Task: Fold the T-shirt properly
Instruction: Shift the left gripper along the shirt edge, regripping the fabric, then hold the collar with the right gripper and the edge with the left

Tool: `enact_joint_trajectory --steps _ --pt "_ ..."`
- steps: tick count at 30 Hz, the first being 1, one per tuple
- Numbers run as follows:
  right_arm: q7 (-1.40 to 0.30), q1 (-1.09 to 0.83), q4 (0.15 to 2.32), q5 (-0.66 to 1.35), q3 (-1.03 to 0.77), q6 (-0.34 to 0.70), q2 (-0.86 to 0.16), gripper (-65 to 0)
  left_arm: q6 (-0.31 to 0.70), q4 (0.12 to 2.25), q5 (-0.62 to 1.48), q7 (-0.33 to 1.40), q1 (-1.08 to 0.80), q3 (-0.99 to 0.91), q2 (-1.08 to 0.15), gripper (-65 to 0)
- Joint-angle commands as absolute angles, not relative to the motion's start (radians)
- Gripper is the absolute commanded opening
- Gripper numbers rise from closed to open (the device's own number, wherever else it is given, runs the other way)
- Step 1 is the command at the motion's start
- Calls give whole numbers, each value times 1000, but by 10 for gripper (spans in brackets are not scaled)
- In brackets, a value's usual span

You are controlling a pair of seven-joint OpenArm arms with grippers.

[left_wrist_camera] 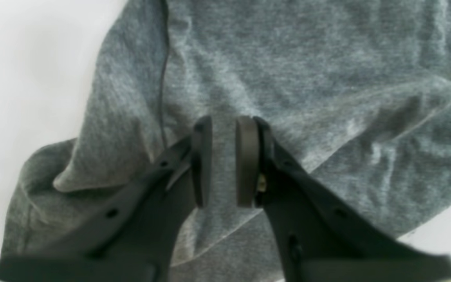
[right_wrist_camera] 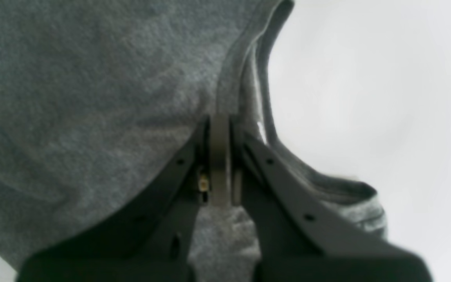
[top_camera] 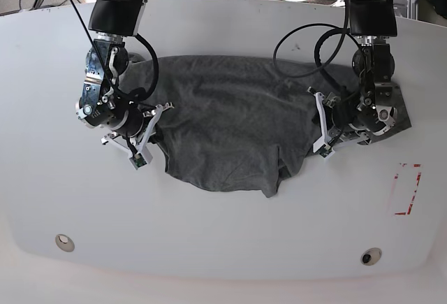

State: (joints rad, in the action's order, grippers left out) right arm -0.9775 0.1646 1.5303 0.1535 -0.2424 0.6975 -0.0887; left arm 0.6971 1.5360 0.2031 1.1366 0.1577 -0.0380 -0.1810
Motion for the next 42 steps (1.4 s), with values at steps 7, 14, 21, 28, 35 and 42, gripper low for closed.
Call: enact_joint_trajectory --steps 7,14,21,28,35,42 --pt "-964 188 1546 164 -245 698 -94 -637 698 1622 212 1105 160 -41 -195 -404" --pt "-972 188 1546 162 -245 698 -95 -639 698 1622 208 1089 161 -74 -162 -385" --pt "-972 189 1545 161 -246 698 -95 -638 698 1612 189 1082 165 -105 -126 -367" --pt "-968 187 1552 164 -240 698 -96 -637 698 1621 146 1073 186 -129 -111 -362" --pt "-969 184 1549 166 -242 698 -97 -642 698 1615 132 1079 189 -204 -107 -306" --pt "-966 188 1547 166 -240 698 -97 -642 698 1604 139 1087 187 -250 -114 -275"
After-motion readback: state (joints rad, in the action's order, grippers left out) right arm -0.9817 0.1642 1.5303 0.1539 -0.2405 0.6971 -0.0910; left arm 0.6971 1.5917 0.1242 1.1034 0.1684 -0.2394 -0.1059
